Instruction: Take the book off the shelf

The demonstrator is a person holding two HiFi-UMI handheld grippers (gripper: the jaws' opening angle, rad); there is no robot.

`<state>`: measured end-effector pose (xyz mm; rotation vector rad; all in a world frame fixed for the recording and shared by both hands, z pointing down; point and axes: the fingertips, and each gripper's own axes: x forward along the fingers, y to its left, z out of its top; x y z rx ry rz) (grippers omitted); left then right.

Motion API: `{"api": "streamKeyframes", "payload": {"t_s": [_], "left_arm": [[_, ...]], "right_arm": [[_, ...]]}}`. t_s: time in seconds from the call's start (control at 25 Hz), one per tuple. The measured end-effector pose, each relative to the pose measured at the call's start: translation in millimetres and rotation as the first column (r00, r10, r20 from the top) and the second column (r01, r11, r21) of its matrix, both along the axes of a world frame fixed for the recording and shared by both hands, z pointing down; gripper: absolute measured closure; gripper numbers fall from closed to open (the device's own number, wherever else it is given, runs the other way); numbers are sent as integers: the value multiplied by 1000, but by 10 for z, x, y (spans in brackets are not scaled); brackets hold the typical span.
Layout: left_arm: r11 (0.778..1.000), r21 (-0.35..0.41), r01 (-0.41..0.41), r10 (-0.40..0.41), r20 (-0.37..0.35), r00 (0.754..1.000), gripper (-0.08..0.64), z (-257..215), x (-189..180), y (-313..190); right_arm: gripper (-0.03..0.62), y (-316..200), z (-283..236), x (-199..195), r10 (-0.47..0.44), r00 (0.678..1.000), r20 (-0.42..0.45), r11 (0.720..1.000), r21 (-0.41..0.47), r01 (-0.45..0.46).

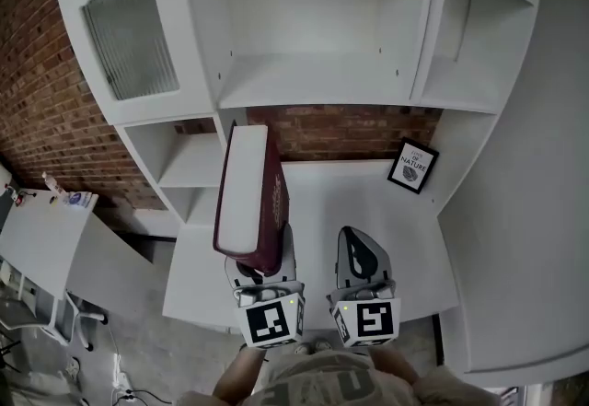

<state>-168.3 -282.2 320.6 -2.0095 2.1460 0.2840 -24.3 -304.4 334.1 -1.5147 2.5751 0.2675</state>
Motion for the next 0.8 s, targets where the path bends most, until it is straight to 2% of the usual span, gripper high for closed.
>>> {"api": "streamKeyframes", "payload": {"t_s": [0.36, 0.48, 0.8], "left_arm": [[1000, -20, 8, -8, 6, 1000, 308, 13, 37, -86], [999, -29, 18, -18, 11, 1000, 308, 32, 36, -121], [999, -28, 25, -24, 21, 999, 308, 45, 24, -135]], "right_arm": [[578, -118, 79, 48, 0, 1000, 11, 999, -36, 1], [578, -171, 99, 85, -1, 999, 41, 999, -51, 3], [578, -231, 47, 80, 5, 1000, 26, 1000, -30, -4]]}}
